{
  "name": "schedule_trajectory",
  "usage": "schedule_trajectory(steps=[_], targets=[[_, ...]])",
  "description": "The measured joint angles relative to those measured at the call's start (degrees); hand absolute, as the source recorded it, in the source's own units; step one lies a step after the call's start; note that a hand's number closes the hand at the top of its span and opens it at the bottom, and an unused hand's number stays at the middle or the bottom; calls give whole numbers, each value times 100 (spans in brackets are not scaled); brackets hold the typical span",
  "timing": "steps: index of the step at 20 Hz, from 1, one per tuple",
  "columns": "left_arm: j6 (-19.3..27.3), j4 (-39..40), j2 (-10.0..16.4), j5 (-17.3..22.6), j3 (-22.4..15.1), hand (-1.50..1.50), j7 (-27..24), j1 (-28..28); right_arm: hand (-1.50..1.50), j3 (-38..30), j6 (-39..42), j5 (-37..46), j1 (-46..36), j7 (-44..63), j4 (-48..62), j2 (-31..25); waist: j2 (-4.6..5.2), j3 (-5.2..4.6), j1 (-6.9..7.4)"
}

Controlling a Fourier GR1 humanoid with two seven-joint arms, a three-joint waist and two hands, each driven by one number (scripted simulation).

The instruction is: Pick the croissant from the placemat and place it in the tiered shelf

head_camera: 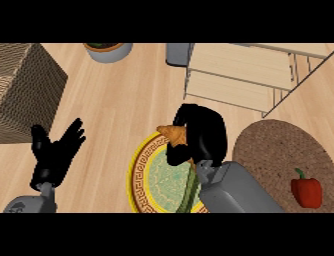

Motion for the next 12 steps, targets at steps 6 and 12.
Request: schedule_trajectory(steps=[6, 12], targets=[[-35, 89, 95, 25, 156, 0, -37, 60, 150, 449, 174, 308, -1154, 948, -941, -28, -34, -6, -161], [-34, 64, 92, 40, 230, 0, -44, 57, 150, -139, 692, 414, -2098, 1317, -1507, -75, -47, -5, -247]])
